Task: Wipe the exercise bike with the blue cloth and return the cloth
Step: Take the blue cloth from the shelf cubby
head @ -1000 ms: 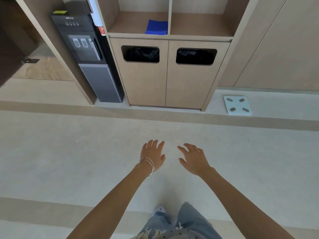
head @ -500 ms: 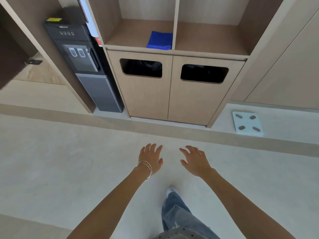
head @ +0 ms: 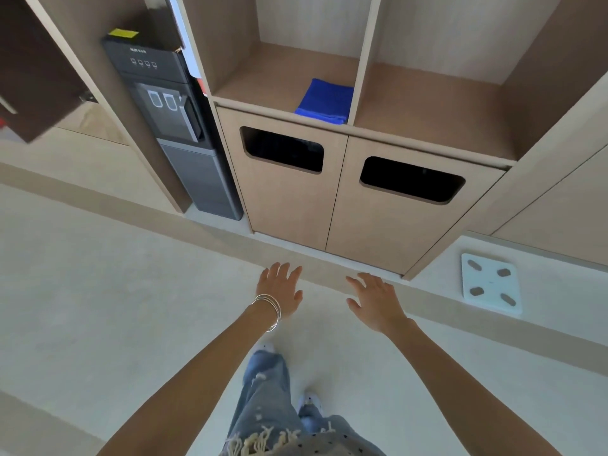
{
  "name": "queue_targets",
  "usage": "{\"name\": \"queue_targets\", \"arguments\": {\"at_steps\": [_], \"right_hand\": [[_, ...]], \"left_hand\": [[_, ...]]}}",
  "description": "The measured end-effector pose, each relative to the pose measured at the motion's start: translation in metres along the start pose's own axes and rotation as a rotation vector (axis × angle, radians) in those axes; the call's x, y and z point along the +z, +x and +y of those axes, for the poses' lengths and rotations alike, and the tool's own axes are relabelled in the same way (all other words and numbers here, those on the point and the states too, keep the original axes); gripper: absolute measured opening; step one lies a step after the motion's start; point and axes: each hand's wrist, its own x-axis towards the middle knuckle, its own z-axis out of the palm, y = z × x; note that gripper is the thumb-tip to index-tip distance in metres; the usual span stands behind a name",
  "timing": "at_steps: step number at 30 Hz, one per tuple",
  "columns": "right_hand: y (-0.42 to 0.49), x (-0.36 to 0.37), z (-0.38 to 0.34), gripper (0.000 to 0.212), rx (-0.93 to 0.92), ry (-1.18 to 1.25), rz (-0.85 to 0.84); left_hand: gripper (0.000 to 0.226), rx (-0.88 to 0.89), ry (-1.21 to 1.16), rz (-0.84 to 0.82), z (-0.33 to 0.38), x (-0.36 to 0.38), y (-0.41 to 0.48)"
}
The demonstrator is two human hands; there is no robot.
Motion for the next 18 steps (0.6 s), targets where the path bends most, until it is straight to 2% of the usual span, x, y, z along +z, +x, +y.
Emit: {"name": "queue_targets", "arguments": {"at_steps": [9,18], "right_hand": [[0.08,-0.031,0.001,0.053,-0.042,0.001,0.045],[0.203,-0.102,-0.005,0.054,-0.03,-0.02,0.089]], "left_hand": [[0.058,0.023,-0.024,0.036,-0.016,-0.034,0.069],[0.059,0.027,-0.022,0.114,-0.063,-0.098,0.177]]}}
